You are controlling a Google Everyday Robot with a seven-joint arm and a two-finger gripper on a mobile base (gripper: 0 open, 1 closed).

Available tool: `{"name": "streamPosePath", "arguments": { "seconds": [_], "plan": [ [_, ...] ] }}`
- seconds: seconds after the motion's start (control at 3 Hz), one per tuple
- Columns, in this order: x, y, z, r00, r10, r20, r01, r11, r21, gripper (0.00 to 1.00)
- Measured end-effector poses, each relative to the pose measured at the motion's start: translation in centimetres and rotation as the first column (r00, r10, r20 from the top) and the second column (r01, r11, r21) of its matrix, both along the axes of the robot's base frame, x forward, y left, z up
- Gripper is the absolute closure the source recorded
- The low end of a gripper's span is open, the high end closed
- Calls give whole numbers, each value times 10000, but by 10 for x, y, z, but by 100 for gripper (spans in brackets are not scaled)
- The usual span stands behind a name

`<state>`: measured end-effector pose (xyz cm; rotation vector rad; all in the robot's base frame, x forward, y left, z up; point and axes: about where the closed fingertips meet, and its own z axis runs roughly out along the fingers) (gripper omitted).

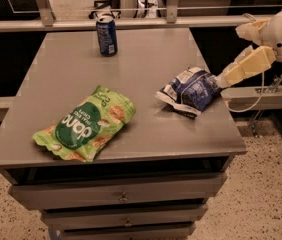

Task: Move pepsi can near green rice chip bag

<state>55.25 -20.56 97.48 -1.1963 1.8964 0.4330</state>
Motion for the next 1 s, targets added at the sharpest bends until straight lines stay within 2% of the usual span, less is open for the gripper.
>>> {"name": "streamPosePath", "arguments": {
  "seconds": [0.33,0.67,1.0],
  "plan": [
    [30,4,-8,9993,84,374,-140,9882,1525,0],
    [30,4,-8,9993,84,374,-140,9882,1525,0],
    [48,20,-13,9957,645,664,-784,9693,2329,0]
  ]
}}
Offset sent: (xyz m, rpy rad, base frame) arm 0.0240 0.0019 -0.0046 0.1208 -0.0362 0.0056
